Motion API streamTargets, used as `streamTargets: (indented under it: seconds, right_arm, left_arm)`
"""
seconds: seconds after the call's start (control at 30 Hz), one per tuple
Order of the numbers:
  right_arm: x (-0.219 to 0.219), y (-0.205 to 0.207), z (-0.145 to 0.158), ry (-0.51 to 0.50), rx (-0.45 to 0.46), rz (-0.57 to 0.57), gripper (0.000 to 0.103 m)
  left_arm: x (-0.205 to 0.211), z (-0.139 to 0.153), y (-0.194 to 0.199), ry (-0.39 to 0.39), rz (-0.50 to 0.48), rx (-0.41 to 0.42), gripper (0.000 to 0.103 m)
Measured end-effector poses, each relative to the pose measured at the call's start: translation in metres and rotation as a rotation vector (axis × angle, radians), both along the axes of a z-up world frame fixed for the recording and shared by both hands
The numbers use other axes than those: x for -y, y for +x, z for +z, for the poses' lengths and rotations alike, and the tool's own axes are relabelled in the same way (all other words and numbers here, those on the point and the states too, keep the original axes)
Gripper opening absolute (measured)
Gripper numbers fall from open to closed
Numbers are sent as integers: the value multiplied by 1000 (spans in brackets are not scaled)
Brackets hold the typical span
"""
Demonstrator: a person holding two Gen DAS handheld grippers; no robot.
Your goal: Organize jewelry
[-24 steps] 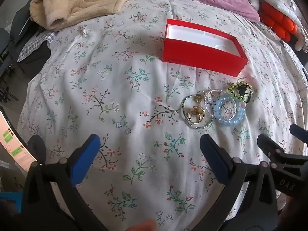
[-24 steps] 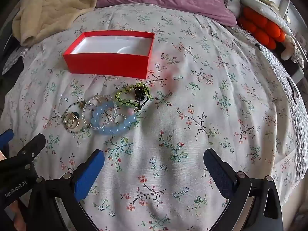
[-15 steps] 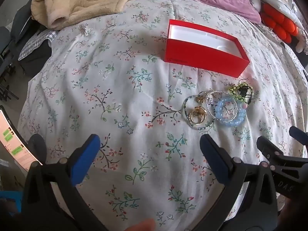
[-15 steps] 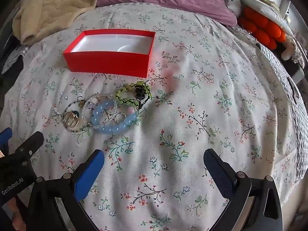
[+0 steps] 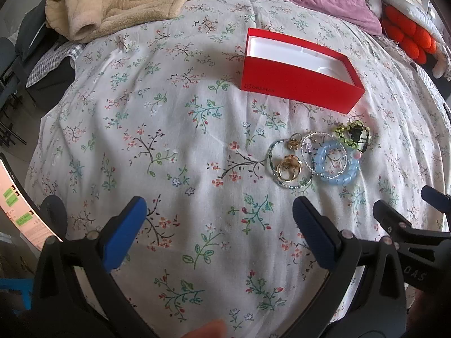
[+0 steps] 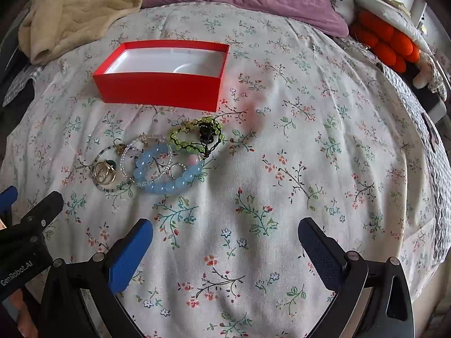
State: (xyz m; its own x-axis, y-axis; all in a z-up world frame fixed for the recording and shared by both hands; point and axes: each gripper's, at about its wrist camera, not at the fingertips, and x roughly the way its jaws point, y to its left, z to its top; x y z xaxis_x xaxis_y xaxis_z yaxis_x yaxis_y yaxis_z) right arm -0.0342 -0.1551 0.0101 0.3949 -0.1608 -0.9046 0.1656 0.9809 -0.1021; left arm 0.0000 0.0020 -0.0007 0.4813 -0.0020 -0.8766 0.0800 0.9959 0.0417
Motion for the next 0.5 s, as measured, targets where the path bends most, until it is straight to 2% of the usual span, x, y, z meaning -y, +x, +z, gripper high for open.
streamTargets:
  seconds: [0.5]
  right_arm:
    - [1, 1, -1, 2, -9, 1, 103]
  left_arm:
    - [2, 0, -1, -3, -3, -2, 103]
